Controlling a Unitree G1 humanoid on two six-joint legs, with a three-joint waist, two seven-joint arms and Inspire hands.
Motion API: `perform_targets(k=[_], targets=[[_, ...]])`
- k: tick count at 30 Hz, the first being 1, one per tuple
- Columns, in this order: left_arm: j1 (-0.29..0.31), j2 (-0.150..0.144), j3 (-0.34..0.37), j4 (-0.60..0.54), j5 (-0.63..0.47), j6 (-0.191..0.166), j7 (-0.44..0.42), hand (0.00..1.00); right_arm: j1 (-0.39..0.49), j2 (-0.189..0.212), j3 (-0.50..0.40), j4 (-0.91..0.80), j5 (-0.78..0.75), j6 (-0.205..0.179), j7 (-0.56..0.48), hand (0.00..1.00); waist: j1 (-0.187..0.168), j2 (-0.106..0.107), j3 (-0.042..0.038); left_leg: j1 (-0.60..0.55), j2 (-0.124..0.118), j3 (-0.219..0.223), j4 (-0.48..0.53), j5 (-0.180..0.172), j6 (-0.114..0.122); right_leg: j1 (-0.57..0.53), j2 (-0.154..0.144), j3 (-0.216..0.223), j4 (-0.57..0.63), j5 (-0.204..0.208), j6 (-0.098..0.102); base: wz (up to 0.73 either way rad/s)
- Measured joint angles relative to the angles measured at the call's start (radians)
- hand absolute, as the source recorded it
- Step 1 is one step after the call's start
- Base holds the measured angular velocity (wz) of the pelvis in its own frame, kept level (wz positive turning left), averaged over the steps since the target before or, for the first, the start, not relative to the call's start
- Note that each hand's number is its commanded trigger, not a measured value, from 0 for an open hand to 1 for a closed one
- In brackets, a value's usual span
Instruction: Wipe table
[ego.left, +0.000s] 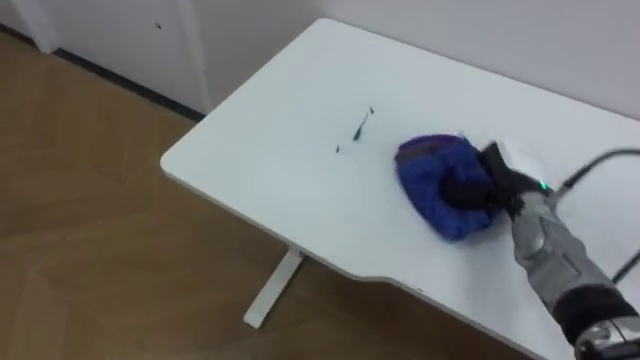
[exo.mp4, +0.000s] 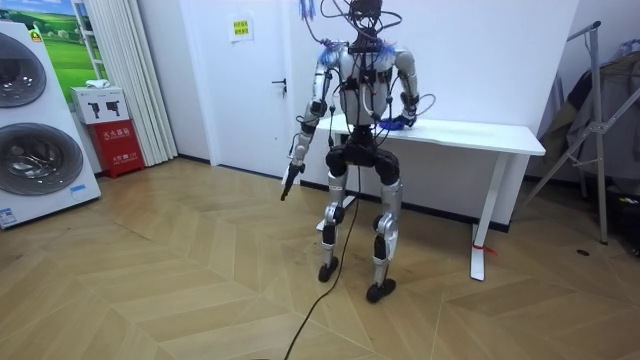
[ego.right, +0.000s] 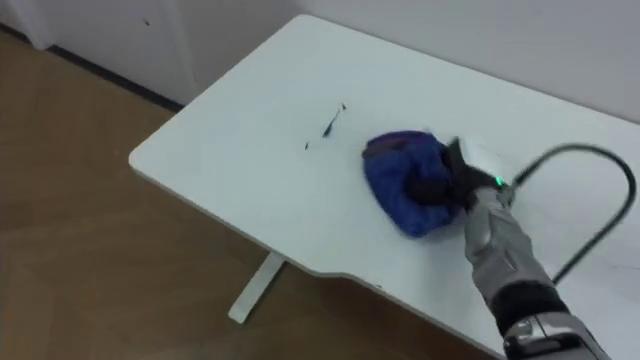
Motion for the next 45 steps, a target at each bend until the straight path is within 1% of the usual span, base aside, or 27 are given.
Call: perform_targets(k=[2, 3, 4, 5, 6, 8, 9, 10, 11, 13, 14, 16, 17, 18, 19, 20, 21, 22, 23, 24, 26, 29, 33, 36, 38, 41, 45], targets=[[-0.025, 0.014, 0.02, -0.002, 0.0, -0.034, 0.002, 0.0, 0.045, -0.005, -0.046, 0.0, 0.016, -0.027, -0.031, 1.0, -0.028, -0.002, 0.0038, 0.008, 0.009, 0.05, 0.01, -0.014, 0.021, -0.014, -0.015, 0.002, 0.028, 0.0, 0.001, -0.38], [-0.038, 0.028, 0.037, -0.002, 0.0, -0.058, 0.003, 0.0, 0.065, -0.012, -0.065, 0.0, 0.02, -0.03, -0.046, 1.0, -0.041, -0.003, -0.0011, 0.004, 0.018, 0.093, 0.014, -0.02, 0.027, -0.026, -0.019, 0.002, 0.029, -0.001, 0.002, -0.59], [-0.054, 0.047, 0.045, -0.012, -0.002, -0.084, 0.01, 0.0, 0.08, -0.02, -0.082, 0.006, 0.044, -0.031, -0.057, 1.0, -0.048, -0.003, -0.0149, -0.015, 0.038, 0.104, 0.018, -0.04, 0.03, -0.051, -0.014, -0.007, 0.042, -0.004, 0.012, -0.67], [-0.084, 0.062, 0.064, -0.016, 0.0, -0.113, 0.015, 0.0, 0.099, -0.037, -0.097, 0.015, 0.08, -0.032, -0.075, 1.0, -0.053, -0.006, -0.0181, -0.045, 0.061, 0.108, 0.05, -0.079, 0.026, -0.085, -0.046, -0.037, 0.115, -0.033, 0.009, -0.47], [-0.095, 0.067, 0.073, -0.018, 0.001, -0.122, 0.021, 0.0, 0.108, -0.043, -0.104, 0.029, 0.098, -0.034, -0.085, 1.0, -0.055, -0.009, -0.0182, -0.059, 0.072, 0.11, 0.078, -0.092, 0.023, -0.093, -0.075, -0.042, 0.143, -0.041, 0.011, -0.32], [-0.132, 0.098, 0.075, -0.008, 0.0, -0.142, 0.038, 0.0, 0.148, -0.055, -0.134, 0.086, 0.153, -0.034, -0.122, 1.0, -0.059, -0.018, -0.0249, -0.087, 0.131, 0.103, 0.157, -0.132, -0.006, -0.106, -0.17, -0.017, 0.163, -0.039, 0.01, -0.18], [-0.136, 0.105, 0.076, -0.002, 0.0, -0.147, 0.039, 0.0, 0.155, -0.056, -0.138, 0.098, 0.162, -0.034, -0.126, 1.0, -0.058, -0.022, -0.0251, -0.094, 0.148, 0.099, 0.169, -0.137, -0.015, -0.106, -0.182, -0.016, 0.146, -0.031, 0.014, -0.04], [-0.139, 0.117, 0.072, -0.002, -0.003, -0.15, 0.043, 0.0, 0.167, -0.056, -0.157, 0.107, 0.171, -0.033, -0.126, 1.0, -0.077, -0.025, -0.0247, -0.116, 0.188, 0.083, 0.207, -0.15, -0.038, -0.095, -0.196, -0.02, 0.089, 0.001, 0.017, 0.08], [-0.138, 0.126, 0.067, -0.003, -0.013, -0.15, 0.044, 0.0, 0.177, -0.057, -0.169, 0.107, 0.179, -0.034, -0.127, 1.0, -0.085, -0.027, -0.0242, -0.141, 0.223, 0.052, 0.238, -0.157, -0.064, -0.082, -0.198, -0.023, 0.024, 0.038, 0.018, 0.17], [-0.138, 0.133, 0.051, -0.004, -0.023, -0.144, 0.053, 0.0, 0.182, -0.057, -0.172, 0.107, 0.184, -0.034, -0.123, 1.0, -0.11, -0.035, -0.026, -0.151, 0.267, 0.009, 0.251, -0.15, -0.109, -0.06, -0.185, -0.025, -0.051, 0.089, 0.024, 0.32], [-0.13, 0.135, 0.039, -0.002, -0.024, -0.142, 0.056, 0.0, 0.181, -0.057, -0.172, 0.105, 0.181, -0.034, -0.121, 1.0, -0.117, -0.039, -0.0238, -0.156, 0.296, -0.011, 0.245, -0.138, -0.141, -0.056, -0.168, -0.026, -0.061, 0.109, 0.026, 0.35], [-0.126, 0.128, 0.034, -0.007, -0.042, -0.142, 0.06, 0.0, 0.159, -0.057, -0.168, 0.085, 0.148, -0.033, -0.114, 1.0, -0.11, -0.047, -0.0234, -0.157, 0.343, -0.017, 0.228, -0.121, -0.178, -0.096, -0.137, -0.037, 0.02, 0.112, 0.017, 0.03], [-0.12, 0.113, 0.032, -0.007, -0.042, -0.142, 0.067, 0.0, 0.144, -0.062, -0.161, 0.052, 0.103, -0.031, -0.109, 1.0, -0.098, -0.043, -0.0284, -0.153, 0.372, -0.018, 0.224, -0.112, -0.184, -0.128, -0.135, -0.078, 0.104, 0.033, 0.092, -0.22], [-0.121, 0.096, 0.031, -0.003, -0.042, -0.141, 0.07, 0.0, 0.131, -0.063, -0.156, 0.042, 0.072, -0.026, -0.108, 1.0, -0.09, -0.029, -0.024, -0.149, 0.394, -0.022, 0.219, -0.101, -0.162, -0.145, -0.119, -0.083, 0.152, -0.004, 0.05, -0.07], [-0.115, 0.07, 0.024, -0.002, -0.041, -0.138, 0.071, 0.0, 0.117, -0.063, -0.134, 0.02, 0.02, -0.009, -0.108, 1.0, -0.09, -0.032, -0.0192, -0.15, 0.401, -0.012, 0.202, -0.051, -0.102, -0.165, -0.112, -0.093, 0.201, -0.057, 0.031, 0.18], [-0.106, 0.038, 0.022, 0.002, -0.04, -0.138, 0.071, 0.0, 0.087, -0.064, -0.113, 0.007, -0.035, 0.016, -0.099, 1.0, -0.086, -0.037, -0.0212, -0.163, 0.376, 0.008, 0.207, -0.037, -0.108, -0.173, -0.1, -0.092, 0.204, -0.077, 0.015, 0.24], [-0.102, 0.025, 0.021, 0.005, -0.04, -0.138, 0.071, 0.0, 0.067, -0.065, -0.097, 0.002, -0.052, 0.031, -0.088, 1.0, -0.082, -0.038, -0.0196, -0.173, 0.352, 0.018, 0.217, -0.037, -0.108, -0.175, -0.099, -0.105, 0.202, -0.084, 0.009, 0.14], [-0.096, 0.011, 0.017, 0.011, -0.037, -0.136, 0.071, 0.0, 0.021, -0.065, -0.062, -0.009, -0.098, 0.059, -0.058, 1.0, -0.071, -0.041, -0.0129, -0.192, 0.306, 0.042, 0.227, -0.037, -0.108, -0.185, -0.093, -0.119, 0.195, -0.096, 0.004, 0.07], [-0.082, 0.003, 0.016, 0.011, -0.041, -0.133, 0.071, 0.0, -0.03, -0.068, -0.026, -0.024, -0.161, 0.08, -0.026, 1.0, -0.062, -0.042, -0.01, -0.209, 0.262, 0.049, 0.233, -0.037, -0.108, -0.189, -0.076, -0.12, 0.177, -0.091, -0.009, 0.06], [-0.078, 0.002, 0.015, 0.012, -0.041, -0.13, 0.07, 0.0, -0.049, -0.07, -0.007, -0.033, -0.183, 0.087, -0.014, 1.0, -0.052, -0.038, -0.0086, -0.215, 0.246, 0.052, 0.232, -0.037, -0.108, -0.188, -0.061, -0.119, 0.163, -0.081, -0.013, 0.0], [-0.054, 0.002, 0.015, 0.013, -0.06, -0.12, 0.069, 0.0, -0.129, -0.058, 0.06, -0.078, -0.26, 0.101, 0.031, 1.0, 0.002, -0.022, -0.0039, -0.192, 0.19, 0.055, 0.192, -0.037, -0.108, -0.178, -0.013, -0.114, 0.112, -0.055, -0.053, -0.17], [-0.03, 0.002, 0.016, 0.017, -0.066, -0.098, 0.05, 0.0, -0.198, -0.057, 0.128, -0.119, -0.283, 0.077, 0.061, 1.0, 0.061, -0.007, 0.0006, -0.143, 0.159, 0.035, 0.104, -0.021, -0.103, -0.169, 0.019, -0.107, 0.057, -0.038, -0.061, -0.2], [0.004, 0.001, 0.033, 0.021, -0.079, -0.072, 0.028, 0.0, -0.212, -0.072, 0.128, -0.117, -0.265, 0.061, 0.065, 1.0, 0.084, -0.006, -0.0022, -0.124, 0.137, 0.033, 0.024, 0.005, -0.1, -0.167, 0.019, -0.093, 0.029, -0.029, -0.053, 0.09], [0.01, 0.002, 0.042, 0.018, -0.097, -0.046, 0.017, 0.0, -0.194, -0.113, 0.103, -0.019, -0.21, 0.062, 0.063, 1.0, 0.055, -0.013, -0.0039, -0.121, 0.115, -0.007, 0.003, 0.016, -0.092, -0.132, 0.014, -0.111, -0.006, -0.021, -0.04, 0.47], [0.007, 0.003, 0.074, 0.018, -0.093, -0.03, 0.008, 0.0, -0.147, -0.125, 0.005, 0.063, -0.147, 0.045, 0.053, 1.0, 0.0, -0.03, -0.0072, -0.128, 0.094, -0.045, 0.003, 0.018, -0.089, -0.097, 0.003, -0.134, -0.033, -0.023, -0.02, 0.57], [0.011, 0.017, 0.075, -0.018, -0.088, -0.028, 0.009, 0.0, -0.065, -0.145, -0.117, 0.118, -0.009, 0.037, 0.016, 1.0, -0.063, -0.052, -0.0147, -0.123, 0.08, -0.055, 0.003, 0.018, -0.088, -0.063, -0.002, -0.132, -0.047, -0.021, -0.012, 0.42], [0.008, 0.031, 0.109, -0.021, -0.086, -0.044, 0.01, 0.0, 0.043, -0.163, -0.211, 0.151, 0.079, 0.015, -0.012, 1.0, -0.084, -0.065, -0.0232, -0.089, 0.076, -0.051, -0.004, 0.016, -0.085, -0.026, 0.002, -0.131, -0.087, -0.015, -0.002, -0.1]])
